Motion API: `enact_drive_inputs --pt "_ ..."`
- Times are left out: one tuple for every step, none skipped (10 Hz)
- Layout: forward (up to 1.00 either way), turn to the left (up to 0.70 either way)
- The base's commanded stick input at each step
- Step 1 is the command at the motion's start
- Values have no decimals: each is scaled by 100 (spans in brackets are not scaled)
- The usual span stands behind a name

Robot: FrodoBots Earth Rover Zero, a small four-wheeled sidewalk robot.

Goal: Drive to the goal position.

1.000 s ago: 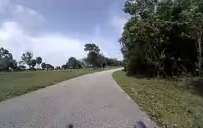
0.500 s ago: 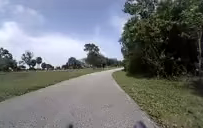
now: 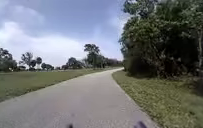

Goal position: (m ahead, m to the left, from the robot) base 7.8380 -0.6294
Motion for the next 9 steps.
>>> enact_drive_inputs --pt "45 0" --pt "45 0" --pt "52 0" --pt "69 0" --pt "70 0" --pt "70 0" --pt "70 0" --pt "70 0" --pt "70 0"
